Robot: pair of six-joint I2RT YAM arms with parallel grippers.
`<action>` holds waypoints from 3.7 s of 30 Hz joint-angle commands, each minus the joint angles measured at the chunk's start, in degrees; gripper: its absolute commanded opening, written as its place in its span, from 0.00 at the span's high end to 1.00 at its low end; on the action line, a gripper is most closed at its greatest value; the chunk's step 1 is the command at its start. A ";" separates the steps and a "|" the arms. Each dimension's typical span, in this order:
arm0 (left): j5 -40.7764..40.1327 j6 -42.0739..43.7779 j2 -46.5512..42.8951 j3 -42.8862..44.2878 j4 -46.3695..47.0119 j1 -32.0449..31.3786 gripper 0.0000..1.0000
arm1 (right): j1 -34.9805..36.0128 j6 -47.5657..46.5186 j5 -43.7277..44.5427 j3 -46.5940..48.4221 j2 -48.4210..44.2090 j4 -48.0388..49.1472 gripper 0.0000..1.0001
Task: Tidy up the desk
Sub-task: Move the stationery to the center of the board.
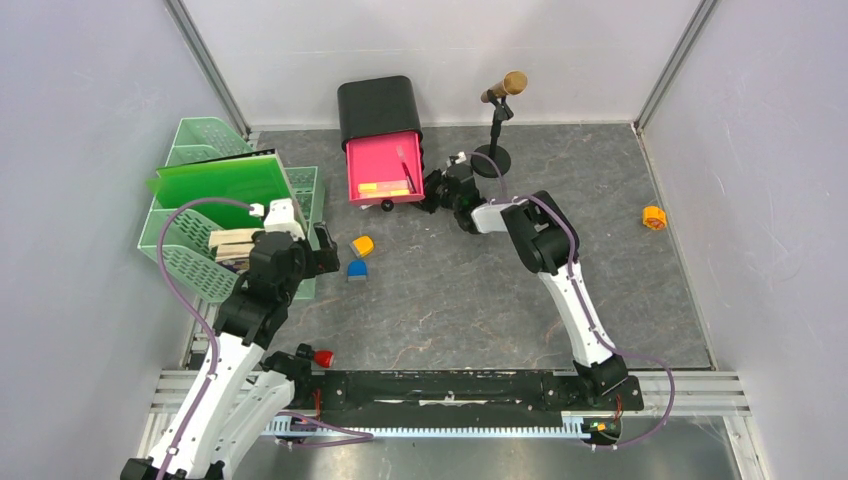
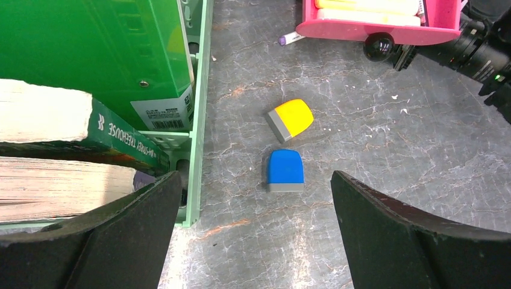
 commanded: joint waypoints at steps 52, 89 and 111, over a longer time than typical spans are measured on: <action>-1.72 -1.21 -2.58 -2.84 0.73 0.34 0.00 | 3.14 -10.98 -0.53 0.30 -2.10 -21.78 1.00; -1.58 -3.53 -3.54 -1.75 -1.46 0.27 0.00 | 2.03 -2.58 0.47 -5.03 0.51 -4.79 0.75; -1.92 -3.00 -3.03 -2.42 -0.78 0.32 0.00 | 7.66 4.26 -4.19 -7.39 3.30 2.16 0.79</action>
